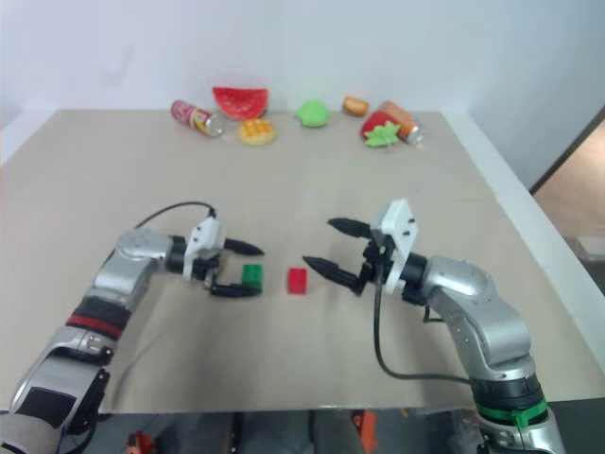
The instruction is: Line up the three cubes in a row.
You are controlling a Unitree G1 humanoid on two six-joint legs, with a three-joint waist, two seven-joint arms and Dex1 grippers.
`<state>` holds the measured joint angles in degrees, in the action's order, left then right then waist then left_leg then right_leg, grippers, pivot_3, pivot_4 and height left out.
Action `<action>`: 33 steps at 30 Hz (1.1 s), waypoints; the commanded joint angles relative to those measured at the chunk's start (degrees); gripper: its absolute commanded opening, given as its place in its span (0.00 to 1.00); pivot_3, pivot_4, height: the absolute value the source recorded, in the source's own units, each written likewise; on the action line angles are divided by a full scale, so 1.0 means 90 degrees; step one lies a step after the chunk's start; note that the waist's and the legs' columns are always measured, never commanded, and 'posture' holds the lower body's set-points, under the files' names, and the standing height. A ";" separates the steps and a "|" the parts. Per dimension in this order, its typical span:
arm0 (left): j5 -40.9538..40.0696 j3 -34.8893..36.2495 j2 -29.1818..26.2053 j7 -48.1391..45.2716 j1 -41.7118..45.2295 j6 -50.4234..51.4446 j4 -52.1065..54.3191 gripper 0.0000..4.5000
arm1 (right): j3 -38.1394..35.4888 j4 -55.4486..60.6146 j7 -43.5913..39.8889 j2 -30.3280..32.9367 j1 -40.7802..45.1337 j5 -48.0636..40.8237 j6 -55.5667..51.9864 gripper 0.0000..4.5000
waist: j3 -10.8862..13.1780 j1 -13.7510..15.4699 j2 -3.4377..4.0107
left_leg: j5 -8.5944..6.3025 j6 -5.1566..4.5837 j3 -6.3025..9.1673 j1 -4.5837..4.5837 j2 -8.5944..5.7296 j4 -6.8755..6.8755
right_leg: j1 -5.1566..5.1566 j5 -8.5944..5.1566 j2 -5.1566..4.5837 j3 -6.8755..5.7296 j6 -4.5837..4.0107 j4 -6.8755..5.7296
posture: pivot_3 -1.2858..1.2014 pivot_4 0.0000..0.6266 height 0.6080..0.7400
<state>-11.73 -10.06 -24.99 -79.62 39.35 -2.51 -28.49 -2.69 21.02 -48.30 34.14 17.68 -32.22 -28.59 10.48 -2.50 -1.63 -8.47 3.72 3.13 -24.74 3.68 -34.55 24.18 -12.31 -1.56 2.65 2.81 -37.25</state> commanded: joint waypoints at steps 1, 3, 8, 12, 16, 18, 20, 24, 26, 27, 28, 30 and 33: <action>-0.0278 0.0310 0.0101 0.0234 0.0187 0.0057 0.0282 0.98 | -0.0143 0.0148 -0.0017 0.0047 0.0051 -0.0078 0.0084 0.97 | 0.0000 0.0000 0.0000 | 0.0000 0.0000 0.0000 0.0000 0.0000 0.0000 | 0.0000 0.0000 0.0000 0.0000 0.0000 0.0000 | 0.52 0.24 1.00; -0.0588 0.0482 0.0180 0.0369 0.0241 0.0496 0.0698 0.98 | -0.0152 0.0174 -0.0013 0.0051 0.0020 -0.0085 0.0078 0.97 | 0.0000 -0.0001 0.0000 | 0.0000 0.0000 0.0001 -0.0001 0.0000 0.0000 | 0.0001 0.0001 0.0001 0.0000 0.0001 0.0000 | 0.52 0.24 1.00; -0.2253 0.1181 0.0195 0.1327 0.0427 0.3067 0.2774 0.98 | -0.0204 0.0236 0.0018 0.0060 -0.0072 -0.0130 0.0045 0.97 | 0.0000 -0.0006 0.0000 | 0.0000 0.0000 0.0001 -0.0003 0.0000 -0.0001 | 0.0001 0.0004 0.0000 0.0001 0.0008 0.0000 | 0.52 0.24 1.00; -0.3487 0.1895 0.0007 0.2321 0.0470 0.4647 0.3858 0.98 | -0.0191 0.0249 0.0003 0.0059 -0.0120 -0.0159 0.0045 0.97 | 0.0000 -0.0031 0.0001 | 0.0000 0.0000 0.0000 0.0010 0.0001 0.0002 | -0.0005 0.0012 0.0003 0.0007 0.0025 0.0000 | 0.52 0.24 1.00; -0.3964 0.2449 -0.0180 0.3494 0.0314 0.5418 0.4512 0.98 | -0.0109 0.0137 0.0006 0.0013 -0.0044 -0.0085 0.0100 0.97 | 0.0000 -0.0028 0.0000 | 0.0001 -0.0002 0.0004 0.0017 0.0001 0.0002 | -0.0006 0.0005 0.0007 0.0007 0.0010 -0.0008 | 0.52 0.24 1.00; -0.3660 0.2579 -0.0277 0.4177 -0.0031 0.5465 0.4773 0.98 | -0.0077 0.0046 0.0134 -0.0066 0.0046 0.0055 0.0198 0.97 | 0.0000 -0.0032 0.0000 | 0.0002 -0.0003 0.0002 0.0026 0.0000 0.0001 | -0.0015 0.0007 0.0007 0.0013 0.0008 -0.0008 | 0.52 0.24 1.00; -0.3168 0.2766 -0.0357 0.5091 -0.0549 0.5534 0.5013 0.98 | -0.0012 -0.0052 0.0406 -0.0177 0.0143 0.0315 0.0307 0.97 | 0.0000 -0.0036 0.0000 | 0.0002 -0.0002 -0.0003 0.0043 -0.0001 0.0001 | -0.0029 0.0007 0.0007 0.0022 0.0008 -0.0007 | 0.52 0.24 1.00; -0.3039 0.3076 -0.0356 0.6242 -0.1450 0.5987 0.5686 0.98 | -0.0060 0.0100 0.0607 -0.0279 0.0162 0.0350 0.0280 0.97 | 0.0003 -0.0014 -0.0006 | 0.0002 -0.0002 -0.0003 0.0049 -0.0001 0.0003 | -0.0028 0.0009 0.0012 0.0032 0.0005 -0.0007 | 0.52 0.24 1.00; -0.2965 0.3098 -0.0324 0.6619 -0.1811 0.6097 0.6038 0.98 | -0.0092 0.0304 0.0563 -0.0236 0.0146 0.0216 0.0189 0.97 | 0.0003 0.0014 -0.0007 | 0.0002 0.0000 -0.0001 0.0038 -0.0001 0.0002 | -0.0024 0.0009 0.0015 0.0033 0.0004 -0.0006 | 0.52 0.24 1.00; -0.2915 0.3082 -0.0310 0.6789 -0.1969 0.6141 0.6199 0.98 | -0.0103 0.0391 0.0542 -0.0219 0.0149 0.0157 0.0146 0.97 | 0.0003 0.0016 -0.0007 | 0.0002 0.0001 -0.0001 0.0032 -0.0002 0.0002 | -0.0024 0.0008 0.0014 0.0033 0.0004 -0.0001 | 0.52 0.24 1.00; -0.2969 0.3095 -0.0262 0.6954 -0.2102 0.6250 0.6359 0.98 | -0.0102 0.0437 0.0537 -0.0212 0.0160 0.0133 0.0125 0.97 | 0.0003 0.0016 -0.0007 | 0.0002 0.0001 -0.0002 0.0029 -0.0003 0.0002 | -0.0025 0.0008 0.0014 0.0037 0.0004 0.0006 | 0.52 0.24 1.00; -0.3017 0.3003 -0.0202 0.7200 -0.2324 0.6437 0.6662 0.98 | -0.0079 0.0449 0.0526 -0.0219 0.0185 0.0118 0.0110 0.97 | 0.0002 0.0016 -0.0009 | 0.0001 0.0003 -0.0005 0.0028 -0.0003 0.0002 | -0.0026 0.0008 0.0013 0.0042 0.0005 0.0010 | 0.52 0.24 1.00; -0.3069 0.2780 -0.0137 0.7329 -0.2553 0.6570 0.7019 0.98 | 0.0015 0.0430 0.0529 -0.0259 0.0186 0.0149 0.0133 0.97 | 0.0002 0.0013 -0.0009 | 0.0001 0.0003 -0.0005 0.0030 -0.0004 0.0001 | -0.0025 0.0009 0.0014 0.0042 0.0006 0.0011 | 0.52 0.24 1.00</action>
<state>-38.80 15.45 -26.09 -14.45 16.42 56.36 30.80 -2.19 22.92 -43.55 31.72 18.56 -30.22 -27.83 10.50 -2.37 -1.71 -8.46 3.75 3.08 -24.46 3.65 -34.53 23.96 -12.22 -1.44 3.03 2.86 -37.15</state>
